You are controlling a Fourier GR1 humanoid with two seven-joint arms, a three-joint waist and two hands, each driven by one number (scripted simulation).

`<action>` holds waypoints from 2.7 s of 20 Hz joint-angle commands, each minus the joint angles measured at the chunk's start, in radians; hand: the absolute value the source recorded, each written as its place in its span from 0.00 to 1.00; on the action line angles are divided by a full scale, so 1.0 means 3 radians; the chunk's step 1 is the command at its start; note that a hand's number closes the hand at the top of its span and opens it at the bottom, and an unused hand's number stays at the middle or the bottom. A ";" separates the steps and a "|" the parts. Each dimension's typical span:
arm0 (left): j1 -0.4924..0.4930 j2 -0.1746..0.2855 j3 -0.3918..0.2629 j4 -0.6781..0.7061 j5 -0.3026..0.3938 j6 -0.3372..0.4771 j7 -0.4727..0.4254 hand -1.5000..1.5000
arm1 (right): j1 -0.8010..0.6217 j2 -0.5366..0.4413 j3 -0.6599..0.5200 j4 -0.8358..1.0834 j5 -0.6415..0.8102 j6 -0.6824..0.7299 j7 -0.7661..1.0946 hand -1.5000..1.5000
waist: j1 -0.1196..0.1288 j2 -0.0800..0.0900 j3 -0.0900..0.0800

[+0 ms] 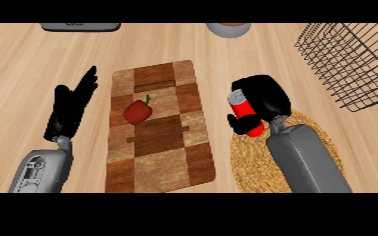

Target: Pick the can from the placemat and place it in the basket

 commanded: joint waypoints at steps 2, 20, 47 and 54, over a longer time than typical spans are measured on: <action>-0.0090 -0.0038 0.0025 0.0115 -0.0004 0.0036 0.0048 0.50 | -0.0226 0.0300 -0.0367 -0.0431 -0.0502 0.0237 0.0159 1.00 | -0.0067 -0.0009 0.0002; 0.0143 -0.0066 -0.0029 -0.0042 -0.0083 0.0030 -0.0093 0.50 | -0.2107 -0.0134 -0.1748 -0.1108 -0.1868 0.0788 0.2018 1.00 | -0.0017 -0.0009 0.0001; -0.0058 -0.0098 -0.0006 -0.0005 -0.0086 -0.0001 0.0012 0.50 | -0.2176 -0.2306 -0.1559 0.2006 -0.0727 0.0068 -0.0463 1.00 | 0.0049 0.0037 0.0005; -0.0076 -0.0207 -0.0106 0.0005 -0.0229 0.0120 0.0059 0.50 | -0.2204 -0.2330 -0.1559 0.2567 -0.0673 -0.0131 -0.0942 1.00 | 0.0033 0.0029 0.0005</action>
